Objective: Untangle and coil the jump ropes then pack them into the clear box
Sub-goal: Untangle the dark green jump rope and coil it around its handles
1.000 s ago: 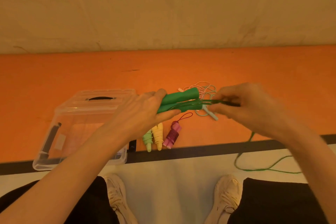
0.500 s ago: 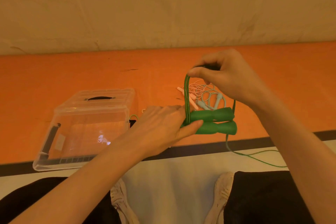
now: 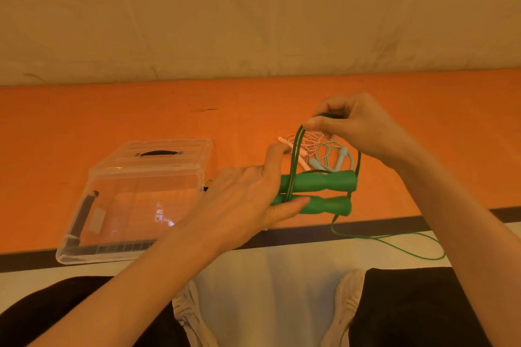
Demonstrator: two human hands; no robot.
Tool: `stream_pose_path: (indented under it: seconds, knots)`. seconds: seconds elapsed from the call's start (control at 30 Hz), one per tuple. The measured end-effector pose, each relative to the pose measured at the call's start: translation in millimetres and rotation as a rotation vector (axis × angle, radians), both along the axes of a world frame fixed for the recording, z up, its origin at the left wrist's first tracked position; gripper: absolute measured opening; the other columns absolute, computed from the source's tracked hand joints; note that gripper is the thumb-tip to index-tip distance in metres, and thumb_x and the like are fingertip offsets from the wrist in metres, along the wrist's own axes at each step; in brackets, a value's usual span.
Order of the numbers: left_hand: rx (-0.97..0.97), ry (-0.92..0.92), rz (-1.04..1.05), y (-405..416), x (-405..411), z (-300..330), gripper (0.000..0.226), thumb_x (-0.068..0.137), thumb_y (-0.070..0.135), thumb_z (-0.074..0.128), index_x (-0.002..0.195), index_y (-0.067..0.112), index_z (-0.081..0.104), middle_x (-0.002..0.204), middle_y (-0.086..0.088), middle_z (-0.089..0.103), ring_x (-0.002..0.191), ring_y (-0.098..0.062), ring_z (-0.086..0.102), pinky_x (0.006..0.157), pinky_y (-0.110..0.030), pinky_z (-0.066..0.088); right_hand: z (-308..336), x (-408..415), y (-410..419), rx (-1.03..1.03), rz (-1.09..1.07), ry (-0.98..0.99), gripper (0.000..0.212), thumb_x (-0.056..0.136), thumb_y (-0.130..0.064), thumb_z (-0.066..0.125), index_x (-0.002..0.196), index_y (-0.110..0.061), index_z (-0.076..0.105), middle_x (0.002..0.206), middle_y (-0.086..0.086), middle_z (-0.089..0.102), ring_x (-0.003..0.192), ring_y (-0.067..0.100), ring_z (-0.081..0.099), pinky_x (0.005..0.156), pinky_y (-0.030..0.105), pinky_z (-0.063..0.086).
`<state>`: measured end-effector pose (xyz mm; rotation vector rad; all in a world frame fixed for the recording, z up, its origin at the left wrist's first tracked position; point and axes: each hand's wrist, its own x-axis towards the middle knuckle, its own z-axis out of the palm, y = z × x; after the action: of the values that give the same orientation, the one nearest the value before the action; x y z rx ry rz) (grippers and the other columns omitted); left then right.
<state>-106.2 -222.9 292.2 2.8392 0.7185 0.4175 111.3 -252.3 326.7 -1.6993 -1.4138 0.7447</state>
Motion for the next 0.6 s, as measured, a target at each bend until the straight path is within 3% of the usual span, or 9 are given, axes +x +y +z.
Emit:
stream_pose_path:
  seconds: [0.07,0.13,0.2,0.27,0.37,0.47,0.6]
  knots:
    - [0.069,-0.041,-0.038,-2,0,1,0.084,0.085,0.072,0.022,0.15,0.019,0.015,0.078,0.003,0.066,0.068,-0.02,0.064,0.065,-0.036,0.053,-2,0,1,-0.001,0.019,0.011,0.015,0.083,-0.031,0.07,0.073,-0.021,0.07,0.06,0.001,0.06,0.064,0.017,0.05,0.061,0.03,0.038]
    - [0.138,-0.038,-0.141,-8,2,2,0.075,0.088,0.068,0.028,0.147,0.022,0.028,0.079,0.003,0.066,0.064,-0.018,0.064,0.047,-0.029,0.046,-4,-3,2,-0.018,0.044,0.02,0.014,0.084,-0.03,0.07,0.075,-0.019,0.071,0.061,0.004,0.061,0.064,0.019,0.049,0.062,0.033,0.038]
    - [0.11,0.041,-0.225,-12,5,2,0.071,0.086,0.071,0.03,0.139,0.024,0.038,0.098,0.003,0.068,0.078,-0.019,0.066,0.051,-0.029,0.042,-6,-6,2,-0.054,0.082,-0.001,0.017,0.08,-0.034,0.071,0.078,-0.017,0.073,0.064,0.012,0.061,0.062,0.02,0.05,0.061,0.037,0.039]
    - [0.0,0.176,-0.222,-15,5,4,0.074,0.08,0.075,0.038,0.135,0.026,0.036,0.113,0.005,0.062,0.094,-0.018,0.063,0.061,-0.031,0.038,-9,-8,2,-0.078,0.111,-0.03,0.025,0.074,-0.042,0.072,0.078,-0.017,0.074,0.071,0.02,0.063,0.061,0.021,0.049,0.057,0.038,0.04]
    - [0.003,0.209,-0.222,-15,2,6,0.061,0.084,0.071,0.045,0.125,0.025,0.041,0.107,0.008,0.059,0.09,-0.014,0.059,0.062,-0.03,0.038,-11,-4,3,-0.069,0.051,-0.056,0.034,0.065,-0.045,0.077,0.074,-0.013,0.074,0.073,0.023,0.063,0.059,0.018,0.047,0.052,0.028,0.037]
    - [-0.029,0.216,-0.198,-9,0,5,0.056,0.084,0.068,0.041,0.118,0.024,0.044,0.104,0.008,0.059,0.085,-0.013,0.058,0.065,-0.032,0.045,-11,2,1,-0.057,0.028,-0.037,0.034,0.062,-0.045,0.077,0.076,-0.013,0.074,0.075,0.023,0.065,0.061,0.019,0.051,0.056,0.03,0.039]
    - [-0.077,0.266,-0.161,-1,-6,8,0.049,0.086,0.065,0.05,0.117,0.027,0.041,0.104,0.012,0.056,0.087,-0.013,0.057,0.065,-0.032,0.043,-7,15,-4,-0.099,0.096,0.041,0.013,0.085,-0.02,0.069,0.098,-0.021,0.071,0.075,0.005,0.072,0.071,0.003,0.062,0.066,0.011,0.045]
